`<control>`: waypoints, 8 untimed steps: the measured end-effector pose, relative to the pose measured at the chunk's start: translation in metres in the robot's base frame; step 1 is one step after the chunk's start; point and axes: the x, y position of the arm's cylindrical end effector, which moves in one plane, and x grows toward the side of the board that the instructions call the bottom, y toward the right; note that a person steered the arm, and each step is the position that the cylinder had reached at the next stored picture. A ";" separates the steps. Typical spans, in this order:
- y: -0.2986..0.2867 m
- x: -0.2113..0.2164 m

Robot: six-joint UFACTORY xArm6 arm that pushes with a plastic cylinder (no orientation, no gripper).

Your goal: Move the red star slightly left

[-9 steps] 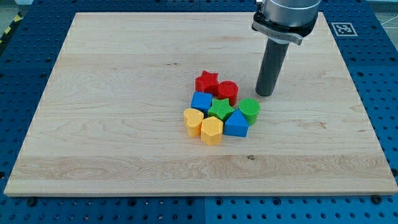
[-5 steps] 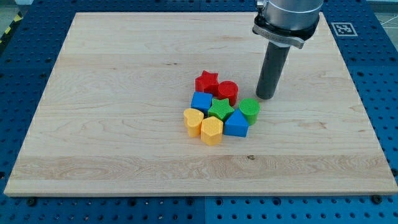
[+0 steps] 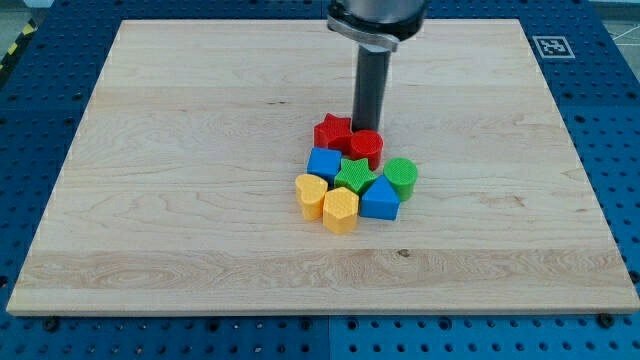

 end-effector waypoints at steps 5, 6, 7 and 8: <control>-0.057 0.000; -0.064 0.000; -0.069 0.000; -0.069 0.003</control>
